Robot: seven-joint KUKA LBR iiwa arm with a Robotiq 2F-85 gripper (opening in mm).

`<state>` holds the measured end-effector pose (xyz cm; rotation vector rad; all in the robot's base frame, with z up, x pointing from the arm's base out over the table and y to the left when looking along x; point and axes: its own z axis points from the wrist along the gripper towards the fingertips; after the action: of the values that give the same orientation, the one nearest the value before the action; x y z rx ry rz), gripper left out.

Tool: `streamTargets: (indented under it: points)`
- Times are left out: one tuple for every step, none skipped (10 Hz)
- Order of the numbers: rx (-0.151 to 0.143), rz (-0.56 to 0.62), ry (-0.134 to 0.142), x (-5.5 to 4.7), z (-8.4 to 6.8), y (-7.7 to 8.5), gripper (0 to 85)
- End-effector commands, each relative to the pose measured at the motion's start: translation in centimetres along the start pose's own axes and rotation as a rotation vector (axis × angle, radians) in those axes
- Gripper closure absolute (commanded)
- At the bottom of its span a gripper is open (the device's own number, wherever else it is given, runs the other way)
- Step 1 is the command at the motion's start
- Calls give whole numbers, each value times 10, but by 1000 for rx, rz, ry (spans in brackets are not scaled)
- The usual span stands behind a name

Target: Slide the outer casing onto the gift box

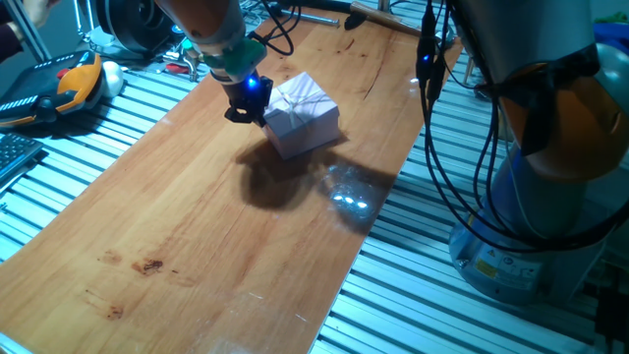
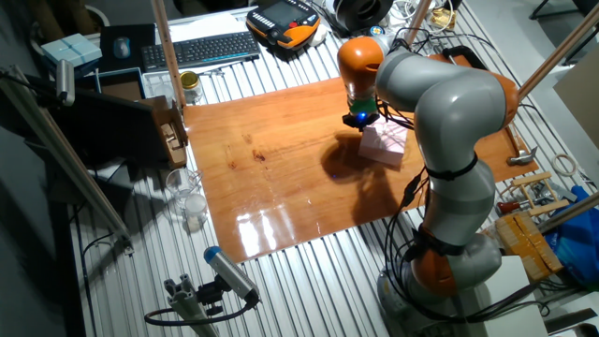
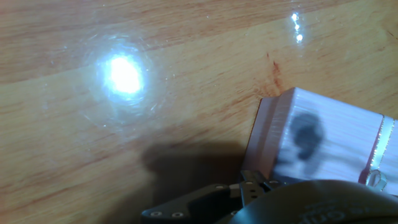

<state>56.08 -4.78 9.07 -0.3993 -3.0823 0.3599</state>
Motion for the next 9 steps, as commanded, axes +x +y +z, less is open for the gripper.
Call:
streamTargets:
  points:
    - [1,0,0,0,0,0,850]
    - [1,0,0,0,0,0,850]
    - [1,0,0,0,0,0,850]
    - [-1,0,0,0,0,0,850]
    - [0,-1,0,1,-1,0,850]
    - [4,-1,4,2,-3,0,850]
    - [4,-3,5,2,-4,0,850]
    - [5,-3,7,3,-5,0,850]
    - [5,0,7,3,-4,1,850]
